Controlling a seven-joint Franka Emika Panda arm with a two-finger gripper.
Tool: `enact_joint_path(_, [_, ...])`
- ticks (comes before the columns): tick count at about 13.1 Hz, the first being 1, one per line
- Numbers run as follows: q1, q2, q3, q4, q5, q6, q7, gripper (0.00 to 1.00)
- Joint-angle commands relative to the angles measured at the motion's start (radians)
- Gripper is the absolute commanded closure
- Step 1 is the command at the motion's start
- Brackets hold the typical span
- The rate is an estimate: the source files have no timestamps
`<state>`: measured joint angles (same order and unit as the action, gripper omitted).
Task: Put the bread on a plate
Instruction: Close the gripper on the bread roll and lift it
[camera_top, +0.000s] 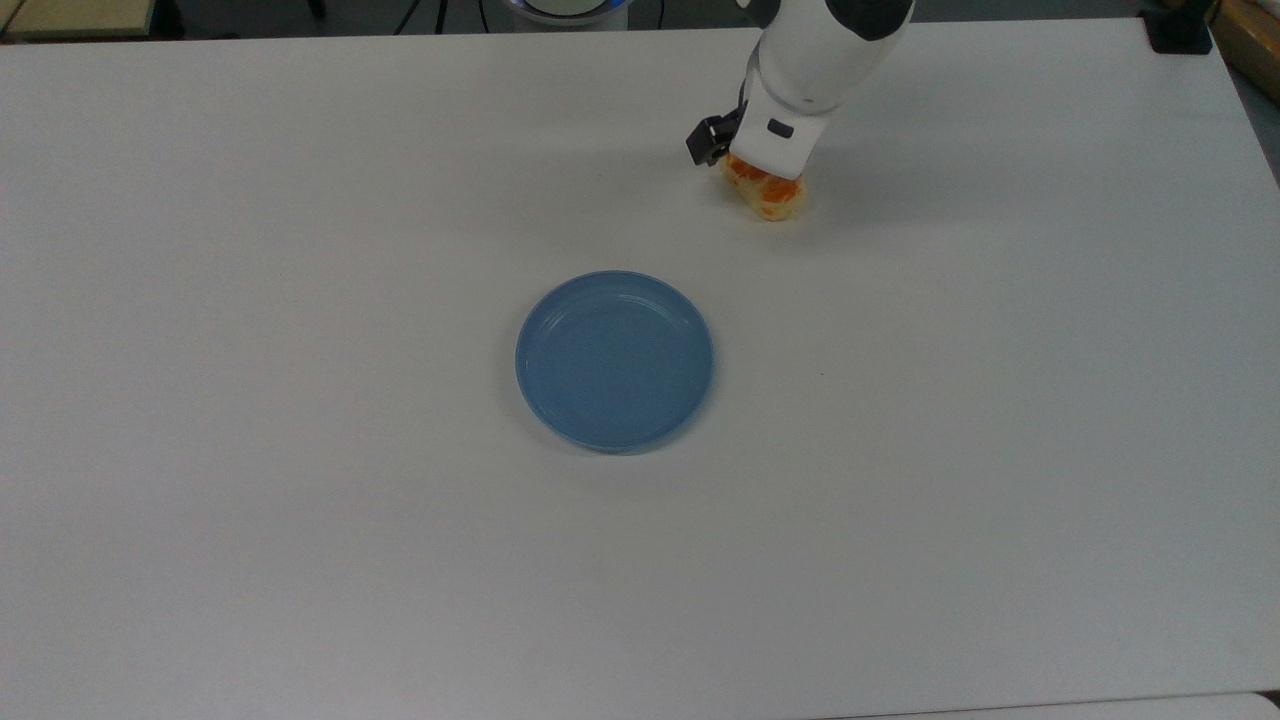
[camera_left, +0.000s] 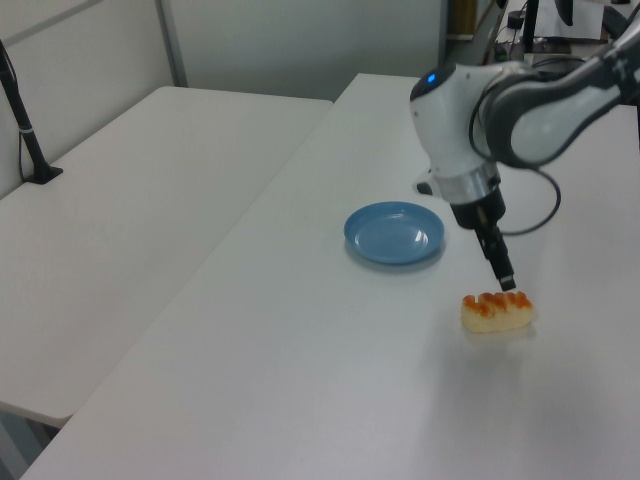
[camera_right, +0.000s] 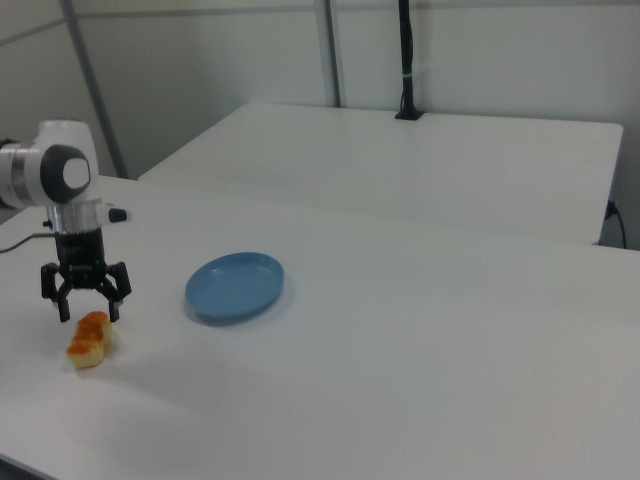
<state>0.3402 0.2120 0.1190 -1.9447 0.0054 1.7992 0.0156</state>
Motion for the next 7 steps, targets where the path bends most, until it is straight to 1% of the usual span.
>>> enact_joint_path(1, [0.045,0.069,0.013,-0.033,-0.093,0.086,0.115,0.00])
enact_joint_path(3, [0.046,0.079,0.014,-0.031,-0.093,0.086,0.116,0.00])
enact_joint_path(4, [0.046,0.098,0.033,-0.026,-0.096,0.086,0.151,0.00])
enact_joint_path(5, [0.039,0.101,0.047,-0.023,-0.120,0.086,0.209,0.01])
enact_joint_path(6, [0.037,0.099,0.048,-0.022,-0.137,0.085,0.231,0.12])
enact_joint_path(7, [0.037,0.099,0.050,-0.019,-0.137,0.085,0.233,0.28])
